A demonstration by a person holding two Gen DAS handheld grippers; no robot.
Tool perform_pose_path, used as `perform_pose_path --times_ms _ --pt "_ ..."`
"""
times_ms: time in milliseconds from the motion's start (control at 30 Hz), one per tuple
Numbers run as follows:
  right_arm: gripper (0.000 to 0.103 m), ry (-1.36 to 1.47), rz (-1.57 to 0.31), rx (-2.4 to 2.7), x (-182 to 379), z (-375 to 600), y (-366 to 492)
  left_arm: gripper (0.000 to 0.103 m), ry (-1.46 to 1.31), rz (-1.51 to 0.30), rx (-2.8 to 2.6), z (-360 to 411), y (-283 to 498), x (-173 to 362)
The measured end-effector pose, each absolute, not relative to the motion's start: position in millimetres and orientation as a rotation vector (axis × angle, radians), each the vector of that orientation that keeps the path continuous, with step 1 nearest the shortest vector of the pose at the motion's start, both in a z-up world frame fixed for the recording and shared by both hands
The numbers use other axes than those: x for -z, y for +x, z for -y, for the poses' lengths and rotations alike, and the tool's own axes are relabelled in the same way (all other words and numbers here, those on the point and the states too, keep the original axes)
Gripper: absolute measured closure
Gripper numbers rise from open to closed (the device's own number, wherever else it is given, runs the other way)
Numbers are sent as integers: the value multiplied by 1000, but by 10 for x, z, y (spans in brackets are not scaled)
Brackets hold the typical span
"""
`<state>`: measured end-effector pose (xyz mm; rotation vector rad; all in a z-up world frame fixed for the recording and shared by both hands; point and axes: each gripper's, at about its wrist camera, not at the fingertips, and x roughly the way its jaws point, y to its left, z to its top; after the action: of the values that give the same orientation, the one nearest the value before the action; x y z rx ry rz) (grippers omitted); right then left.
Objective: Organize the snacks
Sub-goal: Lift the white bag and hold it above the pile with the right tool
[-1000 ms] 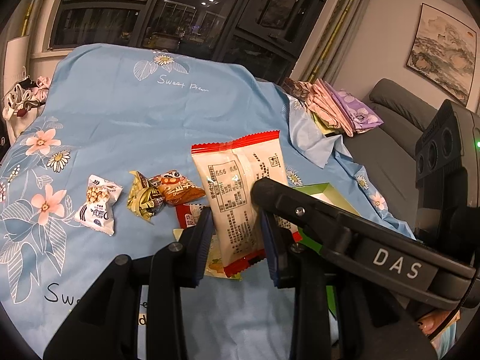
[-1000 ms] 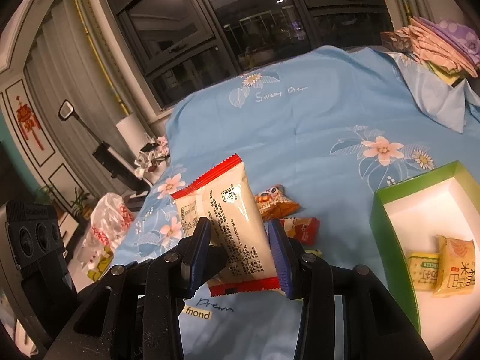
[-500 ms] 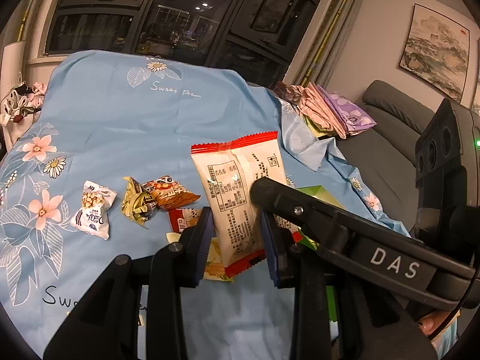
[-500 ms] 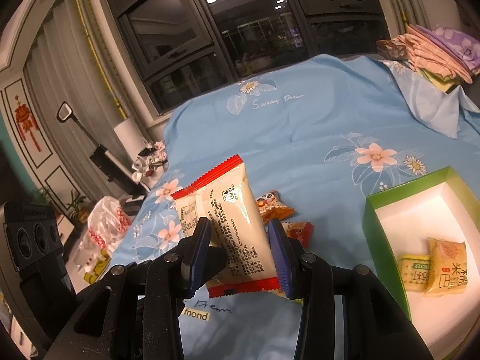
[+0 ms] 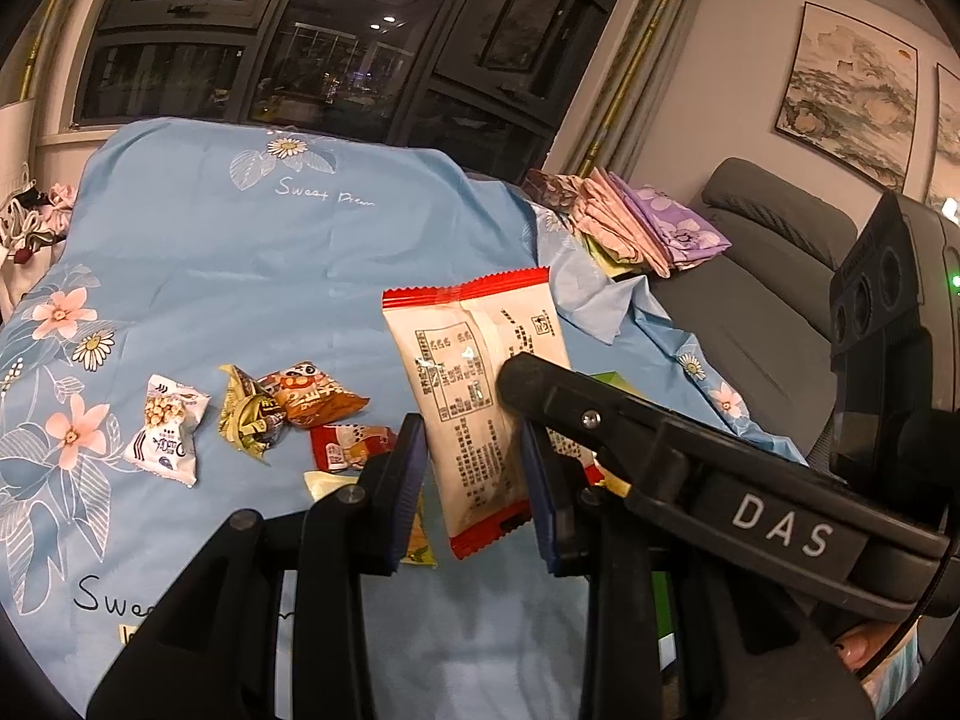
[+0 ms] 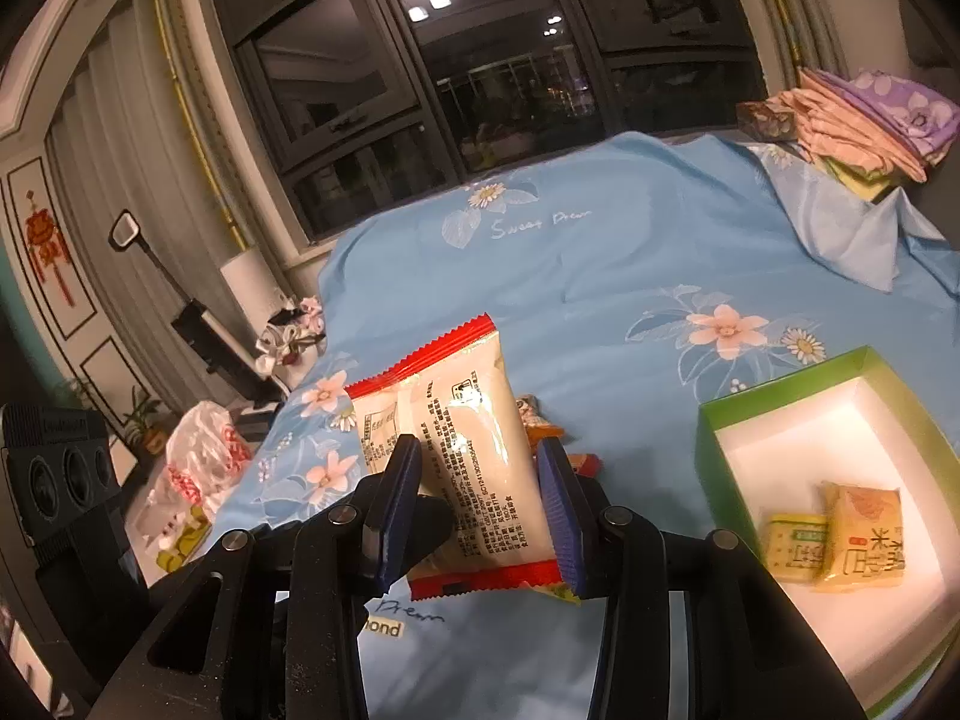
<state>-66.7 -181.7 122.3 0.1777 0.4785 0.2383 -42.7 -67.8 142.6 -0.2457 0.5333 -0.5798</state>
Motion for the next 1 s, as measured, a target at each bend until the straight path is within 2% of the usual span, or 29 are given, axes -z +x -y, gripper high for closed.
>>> perform_pose_path --times_ms 1000 --pt "60 185 -462 -213 -1247 1971 -777 73 -230 -526 613 794 -498 -1453"
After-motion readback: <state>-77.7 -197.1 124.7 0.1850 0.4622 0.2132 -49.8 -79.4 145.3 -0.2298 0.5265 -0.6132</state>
